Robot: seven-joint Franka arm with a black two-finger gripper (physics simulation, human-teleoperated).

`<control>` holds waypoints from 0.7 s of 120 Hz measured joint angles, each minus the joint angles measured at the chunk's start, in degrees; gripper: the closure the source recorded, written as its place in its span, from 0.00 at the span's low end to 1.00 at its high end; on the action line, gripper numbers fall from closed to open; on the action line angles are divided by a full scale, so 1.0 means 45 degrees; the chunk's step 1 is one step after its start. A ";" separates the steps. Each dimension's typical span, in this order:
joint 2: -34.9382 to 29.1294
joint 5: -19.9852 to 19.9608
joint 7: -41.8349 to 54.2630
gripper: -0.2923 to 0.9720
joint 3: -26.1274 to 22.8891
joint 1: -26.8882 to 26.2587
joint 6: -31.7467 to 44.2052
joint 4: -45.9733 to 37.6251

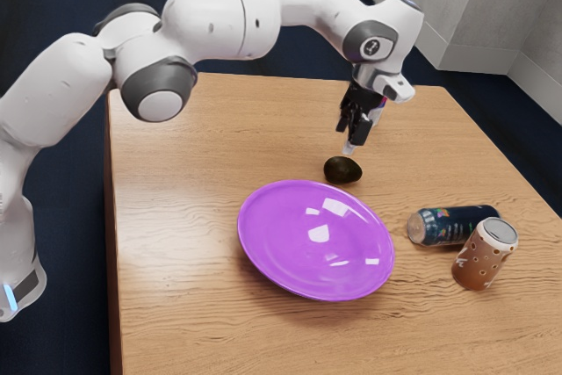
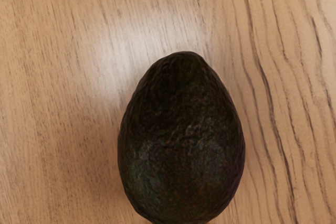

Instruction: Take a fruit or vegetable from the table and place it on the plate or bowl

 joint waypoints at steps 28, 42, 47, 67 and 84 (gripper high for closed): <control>0.0273 -0.0026 0.0287 0.25 -0.0200 0.0018 0.0260 -0.0202; 0.0353 -0.0093 0.0458 0.25 -0.0218 0.0025 0.0354 -0.0400; 0.0366 -0.0108 0.0512 0.25 -0.0318 0.0052 0.0389 -0.0515; 0.0585 -0.0139 0.0693 0.26 -0.0653 0.0111 0.0576 -0.0714; 0.0760 -0.0148 0.0813 0.26 -0.0681 0.0104 0.0745 -0.0757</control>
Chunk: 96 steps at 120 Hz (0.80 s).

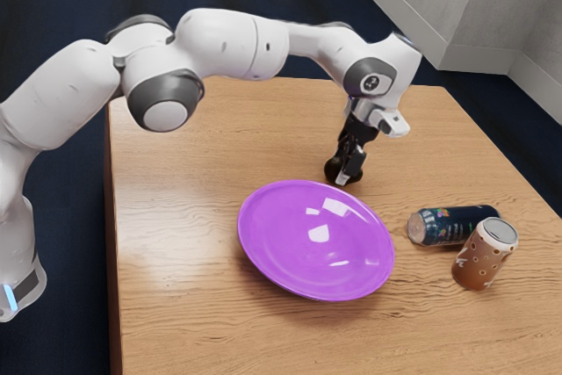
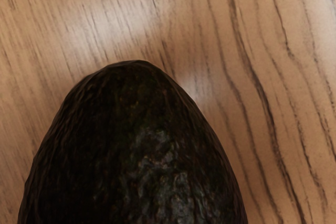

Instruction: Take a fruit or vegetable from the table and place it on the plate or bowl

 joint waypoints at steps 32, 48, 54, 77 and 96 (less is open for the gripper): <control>0.0144 0.0023 0.0163 0.40 -0.0003 0.0052 0.0329 -0.0124; 0.0144 0.0062 0.0211 0.51 -0.0007 0.0102 0.0435 -0.0120; 0.0130 0.0084 0.0228 0.52 -0.0008 0.0100 0.0467 -0.0119; -0.0535 0.0171 0.0309 0.56 0.0052 0.0076 0.0425 -0.0088; -0.2047 0.0272 0.0465 0.59 0.0014 -0.0868 -0.0168 -0.0585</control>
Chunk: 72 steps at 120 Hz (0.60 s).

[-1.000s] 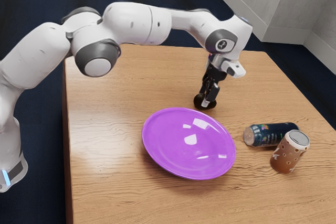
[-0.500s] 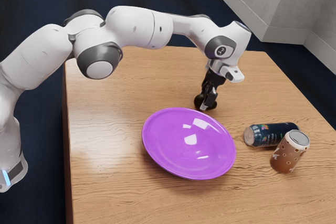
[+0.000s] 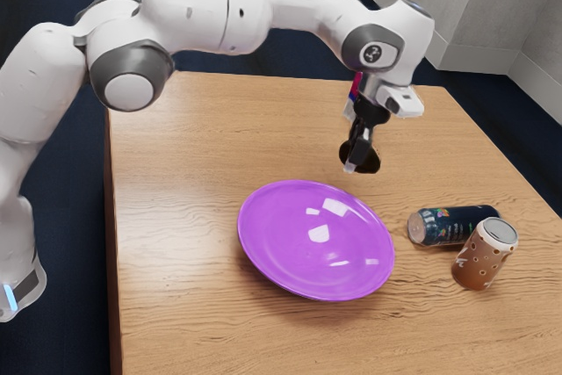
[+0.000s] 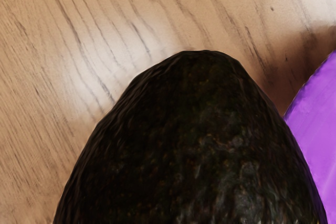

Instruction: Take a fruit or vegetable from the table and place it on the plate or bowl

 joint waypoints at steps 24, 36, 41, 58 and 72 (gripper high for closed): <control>-0.1306 0.0198 0.0138 0.52 0.0034 -0.2635 -0.0208 -0.2654; -0.1559 0.0274 0.0191 0.52 0.0038 -0.2865 -0.0194 -0.3259; -0.1847 0.0296 0.0211 0.52 0.0040 -0.2907 -0.0189 -0.3684; -0.2262 0.0468 0.0265 0.52 -0.0025 -0.3519 -0.0077 -0.4603; -0.2204 0.0818 0.0365 0.41 -0.0543 -0.3532 0.0027 -0.4581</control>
